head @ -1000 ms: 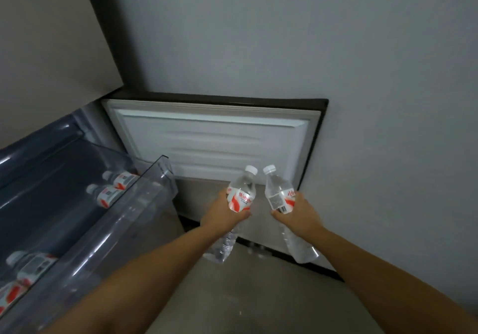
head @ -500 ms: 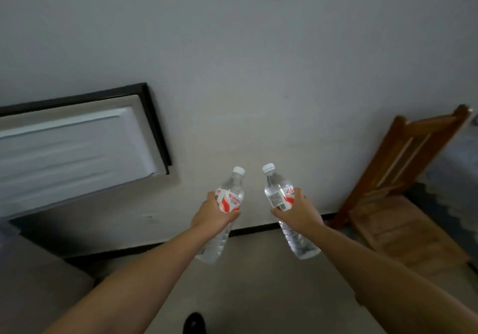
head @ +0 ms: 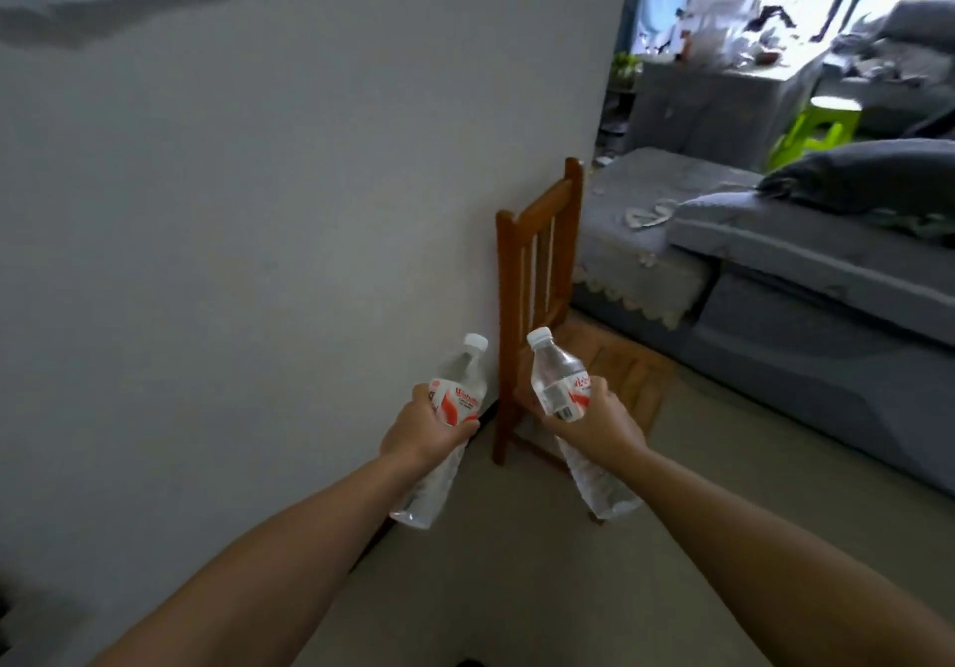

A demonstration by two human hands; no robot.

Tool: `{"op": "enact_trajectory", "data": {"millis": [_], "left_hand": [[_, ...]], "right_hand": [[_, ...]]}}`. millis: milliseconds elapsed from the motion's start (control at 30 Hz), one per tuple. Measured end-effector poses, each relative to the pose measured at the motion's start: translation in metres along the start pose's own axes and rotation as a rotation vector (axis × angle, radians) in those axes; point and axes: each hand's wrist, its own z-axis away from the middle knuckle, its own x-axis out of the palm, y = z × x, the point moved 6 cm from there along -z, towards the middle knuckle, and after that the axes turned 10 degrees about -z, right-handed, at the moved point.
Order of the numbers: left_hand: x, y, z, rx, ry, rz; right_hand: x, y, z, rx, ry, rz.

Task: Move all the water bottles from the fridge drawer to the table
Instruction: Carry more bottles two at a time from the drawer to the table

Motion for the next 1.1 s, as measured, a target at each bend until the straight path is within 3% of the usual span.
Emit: {"op": "enact_trajectory", "data": {"millis": [267, 400, 700, 1100], "left_hand": [[0.037, 0.118, -0.065, 0.346, -0.201, -0.006], [0.076, 0.162, -0.067, 0.428, -0.301, -0.035], [0.200, 0.303, -0.031, 0.626, -0.482, -0.203], [0.386, 0.534, 0.070, 0.859, -0.692, -0.273]], "right_hand": [[-0.076, 0.057, -0.008, 0.209, 0.251, -0.149], [-0.103, 0.090, 0.005, 0.302, 0.333, -0.201], [-0.202, 0.204, 0.052, 0.509, 0.589, -0.260], [-0.384, 0.385, 0.119, 0.740, 0.884, -0.336]]}}
